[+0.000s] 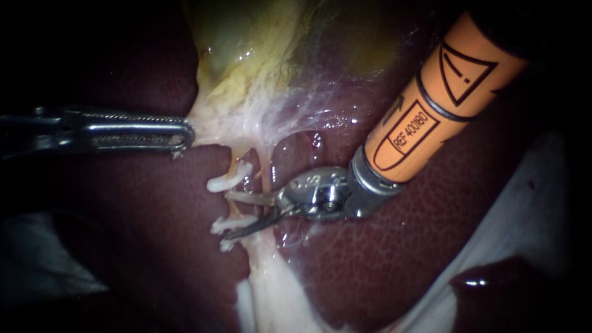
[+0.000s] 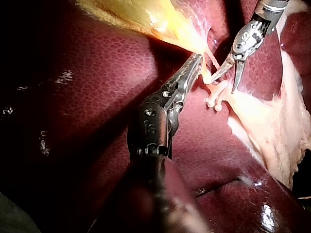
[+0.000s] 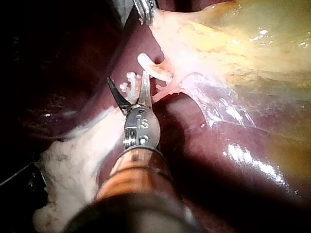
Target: Go to the cutting position left tube
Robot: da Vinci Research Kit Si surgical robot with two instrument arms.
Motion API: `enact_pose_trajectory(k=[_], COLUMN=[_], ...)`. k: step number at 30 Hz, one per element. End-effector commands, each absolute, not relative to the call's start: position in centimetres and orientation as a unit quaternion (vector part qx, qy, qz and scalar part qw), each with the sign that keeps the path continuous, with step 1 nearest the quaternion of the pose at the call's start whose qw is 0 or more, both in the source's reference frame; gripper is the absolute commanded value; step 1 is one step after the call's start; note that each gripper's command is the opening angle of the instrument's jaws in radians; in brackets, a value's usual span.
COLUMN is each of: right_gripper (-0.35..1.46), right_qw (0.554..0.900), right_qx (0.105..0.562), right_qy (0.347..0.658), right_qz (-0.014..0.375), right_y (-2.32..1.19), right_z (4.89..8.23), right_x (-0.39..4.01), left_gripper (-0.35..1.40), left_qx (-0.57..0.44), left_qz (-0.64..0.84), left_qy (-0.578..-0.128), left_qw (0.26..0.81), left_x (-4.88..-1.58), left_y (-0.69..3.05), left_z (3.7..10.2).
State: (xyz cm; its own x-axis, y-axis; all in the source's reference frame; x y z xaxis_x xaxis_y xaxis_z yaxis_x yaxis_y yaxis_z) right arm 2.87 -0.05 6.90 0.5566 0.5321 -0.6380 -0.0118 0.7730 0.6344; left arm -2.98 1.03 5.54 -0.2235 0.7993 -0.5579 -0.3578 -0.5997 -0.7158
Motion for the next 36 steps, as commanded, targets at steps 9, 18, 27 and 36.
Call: enact_pose_trajectory(k=[9, 18, 27, 36], right_gripper=[1.19, 1.23, 1.25, 1.26], right_qw=[0.831, 0.83, 0.824, 0.806], right_qx=[0.296, 0.299, 0.302, 0.335], right_qy=[0.442, 0.443, 0.452, 0.465], right_qz=[0.162, 0.159, 0.162, 0.144], right_y=[-0.07, -0.14, -0.09, 0.03], right_z=[6.85, 6.71, 6.67, 6.94], right_x=[2.81, 2.68, 2.46, 2.43], left_gripper=[-0.35, -0.35, -0.35, -0.35], left_qx=[-0.489, -0.489, -0.489, -0.489], left_qz=[0.749, 0.749, 0.749, 0.749], left_qy=[-0.226, -0.226, -0.226, -0.225], left_qw=[0.386, 0.386, 0.386, 0.386], left_x=[-2.98, -2.98, -2.98, -2.98], left_y=[1.04, 1.04, 1.03, 1.03], left_z=[5.53, 5.53, 5.54, 5.54])
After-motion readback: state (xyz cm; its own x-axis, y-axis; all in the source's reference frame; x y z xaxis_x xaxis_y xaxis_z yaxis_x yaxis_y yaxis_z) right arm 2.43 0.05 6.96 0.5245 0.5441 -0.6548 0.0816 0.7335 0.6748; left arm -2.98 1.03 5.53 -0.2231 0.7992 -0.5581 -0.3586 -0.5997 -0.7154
